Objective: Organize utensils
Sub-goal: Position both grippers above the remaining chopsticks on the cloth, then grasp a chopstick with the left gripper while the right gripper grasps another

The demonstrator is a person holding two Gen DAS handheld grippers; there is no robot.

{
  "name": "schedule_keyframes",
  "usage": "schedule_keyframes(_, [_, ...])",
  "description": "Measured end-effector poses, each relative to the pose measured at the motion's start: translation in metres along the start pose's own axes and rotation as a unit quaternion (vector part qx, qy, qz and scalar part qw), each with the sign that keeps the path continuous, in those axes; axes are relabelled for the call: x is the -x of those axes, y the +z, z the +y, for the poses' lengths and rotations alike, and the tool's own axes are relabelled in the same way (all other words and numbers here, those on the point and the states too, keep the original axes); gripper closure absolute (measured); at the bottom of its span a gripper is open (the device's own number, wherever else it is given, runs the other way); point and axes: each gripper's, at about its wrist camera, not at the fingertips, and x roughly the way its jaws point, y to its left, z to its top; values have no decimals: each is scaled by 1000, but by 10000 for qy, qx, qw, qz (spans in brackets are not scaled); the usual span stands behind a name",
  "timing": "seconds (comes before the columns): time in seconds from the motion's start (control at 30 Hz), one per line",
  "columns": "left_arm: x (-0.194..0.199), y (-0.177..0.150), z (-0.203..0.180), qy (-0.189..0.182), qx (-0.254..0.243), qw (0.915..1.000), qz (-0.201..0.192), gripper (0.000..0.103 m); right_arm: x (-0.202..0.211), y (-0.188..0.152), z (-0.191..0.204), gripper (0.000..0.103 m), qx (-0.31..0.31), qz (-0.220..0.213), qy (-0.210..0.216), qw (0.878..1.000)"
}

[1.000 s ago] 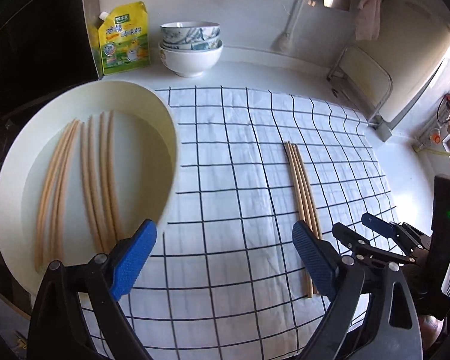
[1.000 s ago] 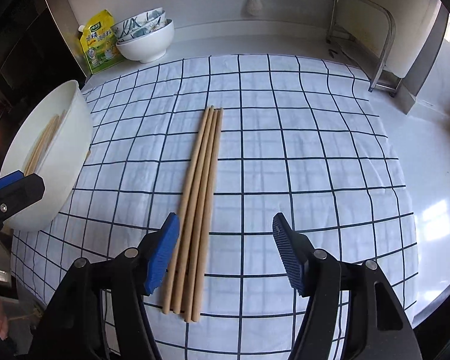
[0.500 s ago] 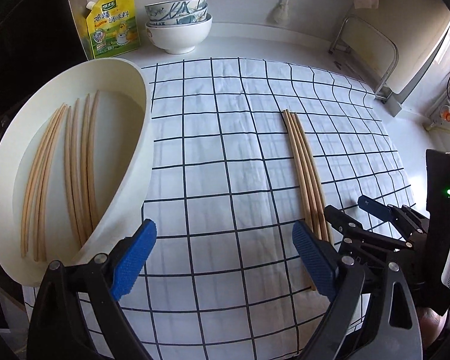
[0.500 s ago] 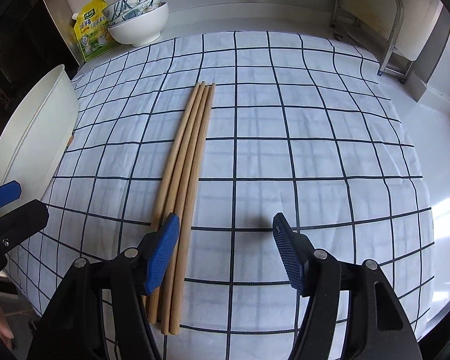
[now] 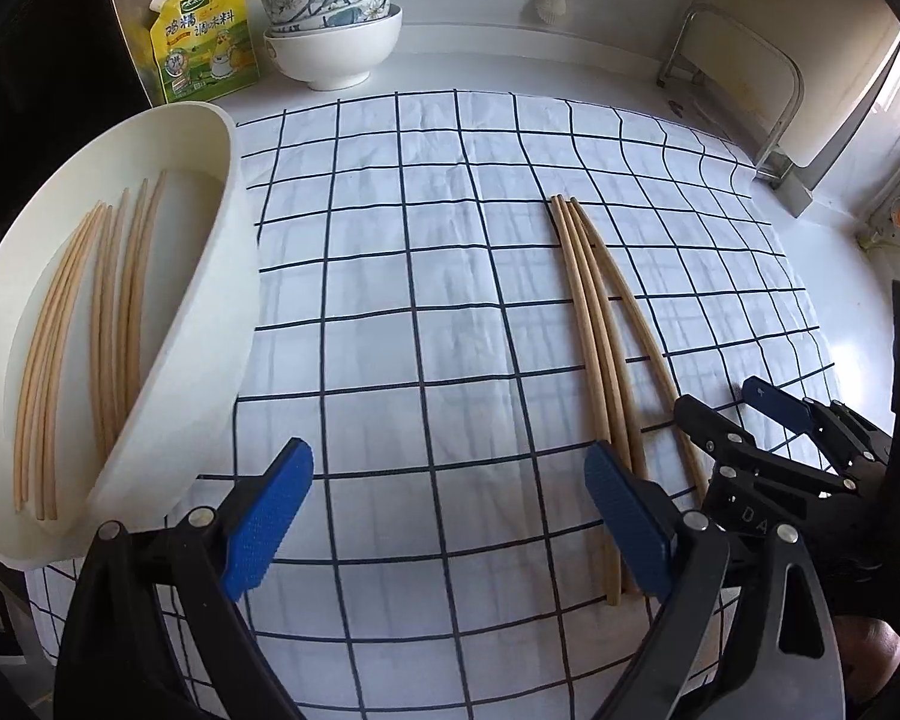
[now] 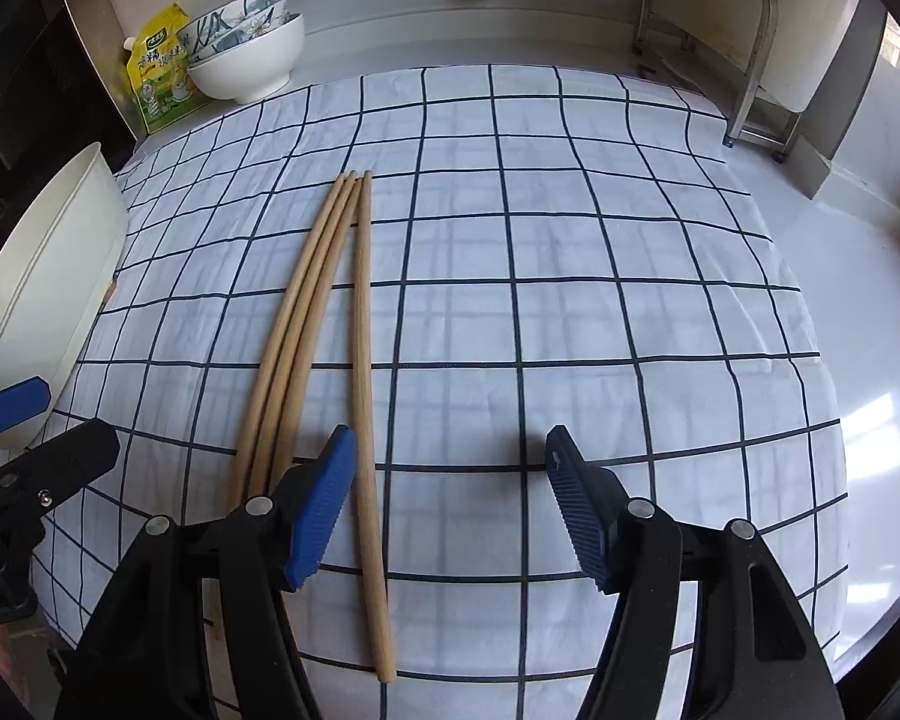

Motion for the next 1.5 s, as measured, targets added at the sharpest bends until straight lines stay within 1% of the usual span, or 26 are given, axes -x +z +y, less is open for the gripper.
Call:
schedule_keyframes(0.1, [-12,1,-11,74,-86,9999,31,13,2,-1,-11,41,-45,-21,-56,10000])
schedule_keyframes(0.27, [-27,3,-25,32,-202,9997,92,13,4,-4,-34,41,-197,-49,-156,9997])
schedule_keyframes(0.37, [-34,4,-30,48,-217,9997,118,13,6,-5,-41,41,-229,-71,-69,9997])
schedule_keyframes(0.63, [-47,9,-33,133,-179,9996,160,13,7,-4,-37,41,-79,-129,-21,9999])
schedule_keyframes(0.8, [-51,9,-33,276,-157,9994,164,11,5,-2,-32,41,7,-169,4,9999])
schedule_keyframes(0.9, [-54,14,-32,336,-51,9993,160,10,3,1,-29,41,131,-228,-25,9997])
schedule_keyframes(1.07, [-58,25,-35,452,-13,9990,73,10,-3,5,-27,41,267,-305,-124,9991])
schedule_keyframes(1.13, [-59,28,-34,412,20,9991,48,16,-5,6,-24,42,380,-315,-166,9986])
schedule_keyframes(1.2, [-58,30,-35,375,27,9993,10,25,-6,7,-20,43,495,-348,-156,9980])
schedule_keyframes(1.23, [-58,30,-36,359,4,9994,-4,28,-7,7,-18,45,550,-365,-142,9977])
schedule_keyframes(1.3, [-57,32,-40,307,-48,9995,-18,37,-7,9,-14,49,659,-390,-98,9970])
schedule_keyframes(1.33, [-56,33,-43,291,-62,9996,-18,39,-8,9,-12,51,704,-397,-81,9967])
schedule_keyframes(1.37, [-56,34,-44,271,-81,9996,-17,44,-8,10,-10,54,738,-402,-40,9965])
schedule_keyframes(1.4, [-56,34,-45,253,-99,9996,-21,51,-9,11,-8,56,768,-405,-22,9962])
schedule_keyframes(1.43, [-56,35,-47,241,-126,9996,-27,55,-9,12,-6,62,805,-396,13,9960])
schedule_keyframes(1.47, [-56,36,-49,222,-158,9996,-31,63,-9,13,-4,66,843,-380,52,9957])
schedule_keyframes(1.5, [-55,36,-50,190,-187,9996,-35,74,-8,13,-3,78,881,-370,65,9954])
